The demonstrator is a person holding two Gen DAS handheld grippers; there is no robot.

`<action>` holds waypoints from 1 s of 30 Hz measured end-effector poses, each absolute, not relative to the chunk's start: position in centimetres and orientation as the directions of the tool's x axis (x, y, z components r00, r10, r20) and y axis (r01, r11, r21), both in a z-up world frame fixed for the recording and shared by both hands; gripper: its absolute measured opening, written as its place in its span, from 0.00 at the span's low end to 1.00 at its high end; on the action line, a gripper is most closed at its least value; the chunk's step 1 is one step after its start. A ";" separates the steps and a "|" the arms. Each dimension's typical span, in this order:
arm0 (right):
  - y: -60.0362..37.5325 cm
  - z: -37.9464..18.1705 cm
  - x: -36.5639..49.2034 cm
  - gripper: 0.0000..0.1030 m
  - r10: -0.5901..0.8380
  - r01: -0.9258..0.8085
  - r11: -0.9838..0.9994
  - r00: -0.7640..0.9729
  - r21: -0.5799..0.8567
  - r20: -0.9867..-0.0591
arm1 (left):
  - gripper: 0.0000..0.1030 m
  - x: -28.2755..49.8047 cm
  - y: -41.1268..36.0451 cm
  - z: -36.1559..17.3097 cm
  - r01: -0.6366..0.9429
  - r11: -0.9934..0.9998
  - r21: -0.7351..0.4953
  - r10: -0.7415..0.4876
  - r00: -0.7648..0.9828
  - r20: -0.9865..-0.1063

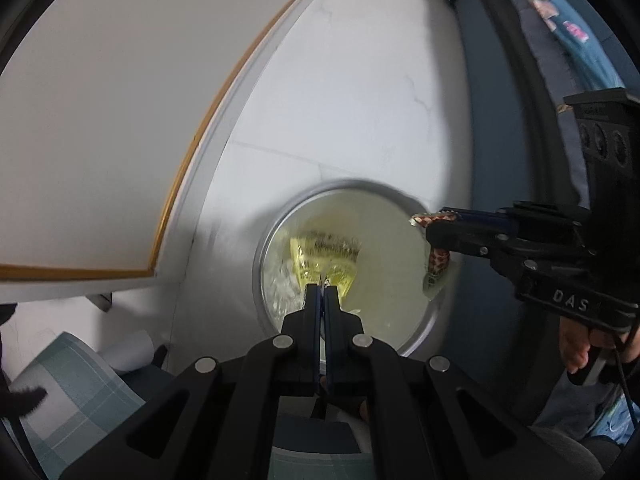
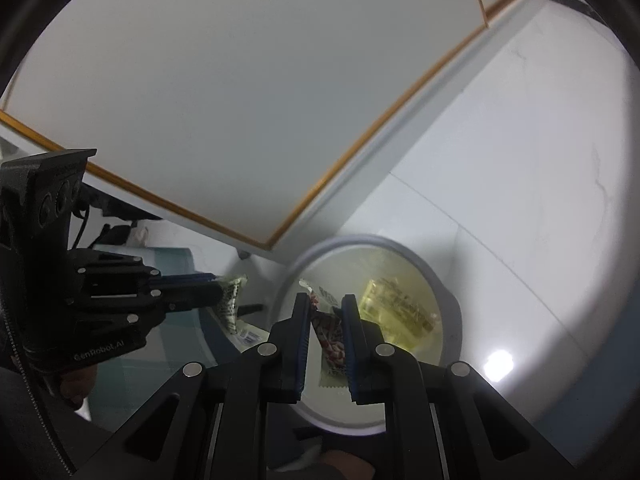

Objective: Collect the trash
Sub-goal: 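Open both tools over the bin to drop the wrappers, then swing both open tools back toward the checked table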

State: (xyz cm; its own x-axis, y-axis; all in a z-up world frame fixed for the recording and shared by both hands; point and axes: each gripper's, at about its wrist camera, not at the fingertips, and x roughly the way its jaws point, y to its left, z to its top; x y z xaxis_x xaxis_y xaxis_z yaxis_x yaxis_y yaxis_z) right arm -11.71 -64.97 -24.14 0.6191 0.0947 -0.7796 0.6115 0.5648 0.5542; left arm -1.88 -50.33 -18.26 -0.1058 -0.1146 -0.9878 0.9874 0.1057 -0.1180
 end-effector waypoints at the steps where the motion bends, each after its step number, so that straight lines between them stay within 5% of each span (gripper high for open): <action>1: -64.8 -24.6 -11.6 0.14 0.100 0.616 0.563 0.611 0.551 -0.785 | 0.00 -2.0 -50.4 -18.4 0.988 0.101 -0.121 -0.107 -0.110 -0.988; 20: -62.1 -28.0 -13.2 0.25 0.154 0.664 0.549 0.517 0.508 -0.842 | 0.04 -3.0 -50.3 -20.0 0.992 0.083 -0.090 -0.031 -0.088 -0.996; 30: -62.0 -25.8 -14.0 0.38 0.109 0.674 0.550 0.528 0.493 -0.842 | 0.49 -1.3 -49.2 -16.5 0.984 0.172 -0.038 -0.142 -0.013 -0.990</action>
